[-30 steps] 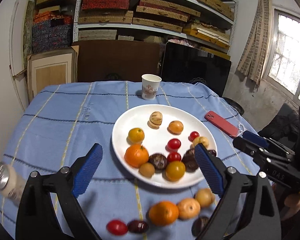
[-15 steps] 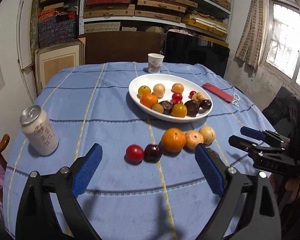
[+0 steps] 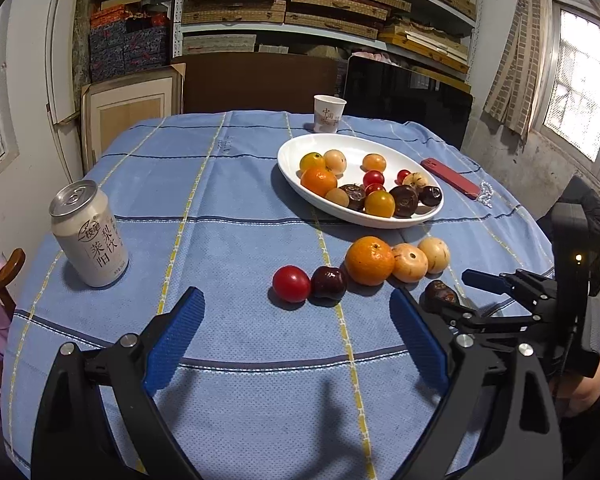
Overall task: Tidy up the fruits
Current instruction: 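Grasp the brown mangosteen from the pile with the right tool, then grasp the red tomato with the left tool while the right tool holds the mangosteen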
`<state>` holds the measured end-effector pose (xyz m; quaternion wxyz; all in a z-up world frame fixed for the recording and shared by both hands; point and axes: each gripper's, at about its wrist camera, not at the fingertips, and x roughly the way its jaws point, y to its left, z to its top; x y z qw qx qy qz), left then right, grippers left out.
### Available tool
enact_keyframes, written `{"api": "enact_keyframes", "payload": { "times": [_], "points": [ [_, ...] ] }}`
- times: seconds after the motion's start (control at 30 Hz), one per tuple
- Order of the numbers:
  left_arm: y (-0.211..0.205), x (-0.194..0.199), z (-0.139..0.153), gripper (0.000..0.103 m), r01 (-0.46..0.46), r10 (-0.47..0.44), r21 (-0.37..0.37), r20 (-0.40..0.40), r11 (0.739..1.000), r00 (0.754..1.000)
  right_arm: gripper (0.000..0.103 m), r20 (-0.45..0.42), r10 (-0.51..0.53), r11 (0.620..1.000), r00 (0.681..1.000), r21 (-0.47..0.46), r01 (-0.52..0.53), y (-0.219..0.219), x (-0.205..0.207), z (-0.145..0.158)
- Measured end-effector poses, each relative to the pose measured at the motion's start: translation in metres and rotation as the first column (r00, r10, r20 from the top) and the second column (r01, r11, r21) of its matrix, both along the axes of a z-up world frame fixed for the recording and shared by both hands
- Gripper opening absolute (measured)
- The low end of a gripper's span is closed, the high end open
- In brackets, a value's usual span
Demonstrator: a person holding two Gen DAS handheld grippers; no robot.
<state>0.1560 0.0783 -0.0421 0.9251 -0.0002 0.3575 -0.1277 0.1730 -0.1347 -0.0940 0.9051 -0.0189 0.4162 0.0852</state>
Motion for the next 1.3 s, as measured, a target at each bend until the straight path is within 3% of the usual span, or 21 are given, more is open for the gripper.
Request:
{"api": "enact_keyframes", "payload": {
  "times": [0.17, 0.27, 0.37, 0.53, 0.67, 0.83, 1.07, 1.3],
  "points": [
    [0.003, 0.001, -0.001, 0.091, -0.008, 0.008, -0.006, -0.002, 1.000, 1.000, 0.067, -0.011, 0.004, 1.000, 1.000, -0.018, -0.004, 0.005, 0.003, -0.005],
    [0.002, 0.002, -0.001, 0.091, -0.006, 0.006, -0.005, 0.000, 1.000, 1.000, 0.060, -0.026, 0.007, 1.000, 1.000, -0.021, -0.008, 0.006, 0.005, -0.008],
    [-0.002, 0.003, -0.004, 0.091, 0.000, 0.000, 0.005, -0.005, 1.000, 1.000, 0.044, -0.037, 0.019, 1.000, 0.999, -0.007, -0.019, 0.007, 0.004, -0.010],
    [-0.010, 0.005, -0.010, 0.091, 0.017, -0.017, 0.025, -0.018, 1.000, 1.000, 0.044, -0.025, 0.024, 0.999, 0.999, 0.050, -0.022, -0.002, -0.007, -0.005],
    [-0.022, 0.009, -0.023, 0.091, 0.031, -0.028, 0.092, -0.033, 0.995, 0.999, 0.044, 0.015, 0.024, 0.995, 1.000, 0.099, -0.025, -0.013, -0.024, 0.004],
    [-0.021, 0.037, -0.040, 0.091, -0.067, 0.078, 0.192, -0.052, 0.979, 0.996, 0.044, 0.015, 0.015, 0.986, 1.000, 0.168, -0.017, -0.027, -0.036, 0.002],
    [-0.015, 0.066, -0.046, 0.088, -0.124, 0.139, 0.215, -0.056, 0.969, 0.989, 0.044, 0.014, 0.030, 0.981, 0.999, 0.192, -0.033, -0.028, -0.035, 0.000],
    [-0.021, 0.085, -0.048, 0.080, -0.147, 0.159, 0.169, -0.057, 0.975, 0.986, 0.044, 0.018, 0.031, 0.978, 0.999, 0.207, -0.034, -0.030, -0.035, 0.000]
  ]
}}
